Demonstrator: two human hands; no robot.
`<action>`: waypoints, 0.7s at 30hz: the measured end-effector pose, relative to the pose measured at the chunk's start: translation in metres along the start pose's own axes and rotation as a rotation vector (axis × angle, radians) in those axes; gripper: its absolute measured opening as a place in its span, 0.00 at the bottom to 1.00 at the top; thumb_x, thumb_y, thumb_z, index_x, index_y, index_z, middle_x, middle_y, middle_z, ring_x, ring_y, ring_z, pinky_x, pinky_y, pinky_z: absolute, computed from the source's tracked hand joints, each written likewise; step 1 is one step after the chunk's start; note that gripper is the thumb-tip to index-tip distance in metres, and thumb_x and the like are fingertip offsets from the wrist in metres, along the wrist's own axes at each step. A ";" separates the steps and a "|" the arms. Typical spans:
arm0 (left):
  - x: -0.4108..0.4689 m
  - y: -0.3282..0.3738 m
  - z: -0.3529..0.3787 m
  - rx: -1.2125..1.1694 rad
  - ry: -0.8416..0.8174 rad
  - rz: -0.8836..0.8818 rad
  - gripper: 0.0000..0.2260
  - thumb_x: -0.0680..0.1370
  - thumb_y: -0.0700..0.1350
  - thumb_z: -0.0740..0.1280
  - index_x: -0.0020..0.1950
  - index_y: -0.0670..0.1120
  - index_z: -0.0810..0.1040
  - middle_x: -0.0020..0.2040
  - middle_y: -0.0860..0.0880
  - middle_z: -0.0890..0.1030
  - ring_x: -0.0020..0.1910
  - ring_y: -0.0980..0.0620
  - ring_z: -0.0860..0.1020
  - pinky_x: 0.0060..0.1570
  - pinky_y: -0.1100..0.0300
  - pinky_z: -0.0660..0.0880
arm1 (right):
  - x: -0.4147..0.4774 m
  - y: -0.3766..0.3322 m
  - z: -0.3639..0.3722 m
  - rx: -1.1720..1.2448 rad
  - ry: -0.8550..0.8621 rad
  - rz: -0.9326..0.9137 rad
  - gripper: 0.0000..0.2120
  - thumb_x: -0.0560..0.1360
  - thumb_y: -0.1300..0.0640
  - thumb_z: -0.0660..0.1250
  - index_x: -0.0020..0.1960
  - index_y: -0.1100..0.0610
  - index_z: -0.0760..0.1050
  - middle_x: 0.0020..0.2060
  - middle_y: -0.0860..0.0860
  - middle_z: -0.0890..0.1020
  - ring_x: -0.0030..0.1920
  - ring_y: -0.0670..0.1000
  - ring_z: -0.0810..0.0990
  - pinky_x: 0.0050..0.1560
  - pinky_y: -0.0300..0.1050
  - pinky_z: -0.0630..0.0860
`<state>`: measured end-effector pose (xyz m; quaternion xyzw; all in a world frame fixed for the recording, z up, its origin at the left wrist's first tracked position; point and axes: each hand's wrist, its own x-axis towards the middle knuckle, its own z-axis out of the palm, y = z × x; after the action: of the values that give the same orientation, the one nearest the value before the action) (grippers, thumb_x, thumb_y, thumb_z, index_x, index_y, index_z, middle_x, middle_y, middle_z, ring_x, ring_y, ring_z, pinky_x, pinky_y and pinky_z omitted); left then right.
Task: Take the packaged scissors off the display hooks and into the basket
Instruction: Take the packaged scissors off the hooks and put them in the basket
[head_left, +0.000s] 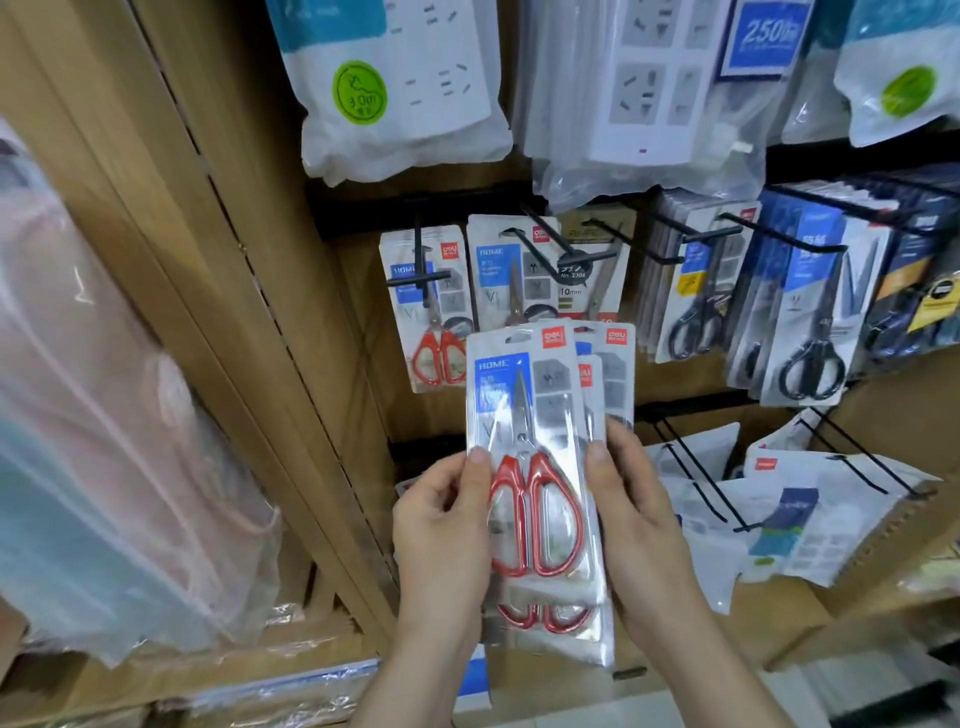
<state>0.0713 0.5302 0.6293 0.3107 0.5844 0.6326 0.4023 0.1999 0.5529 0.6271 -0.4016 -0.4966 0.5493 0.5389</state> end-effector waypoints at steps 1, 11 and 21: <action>0.001 0.001 0.001 -0.008 0.013 0.010 0.10 0.81 0.49 0.65 0.45 0.52 0.85 0.43 0.48 0.87 0.46 0.46 0.86 0.49 0.45 0.82 | -0.001 0.000 0.000 -0.006 -0.017 -0.009 0.16 0.74 0.45 0.62 0.61 0.42 0.75 0.50 0.39 0.85 0.48 0.40 0.84 0.41 0.32 0.79; 0.012 0.004 0.008 -0.063 0.058 -0.004 0.10 0.82 0.49 0.64 0.43 0.51 0.81 0.43 0.46 0.86 0.46 0.41 0.85 0.50 0.41 0.81 | 0.005 0.004 -0.012 0.019 -0.069 -0.022 0.15 0.72 0.51 0.68 0.56 0.35 0.78 0.55 0.42 0.84 0.56 0.46 0.83 0.55 0.50 0.79; -0.006 0.020 -0.022 0.028 0.103 0.261 0.05 0.76 0.45 0.66 0.44 0.46 0.80 0.37 0.47 0.86 0.33 0.54 0.82 0.36 0.54 0.77 | 0.005 0.002 -0.023 0.012 -0.009 -0.026 0.20 0.67 0.52 0.70 0.58 0.43 0.76 0.48 0.41 0.86 0.47 0.42 0.85 0.38 0.34 0.80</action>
<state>0.0518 0.5146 0.6463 0.3566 0.5678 0.6864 0.2817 0.2213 0.5605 0.6213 -0.3895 -0.5006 0.5470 0.5462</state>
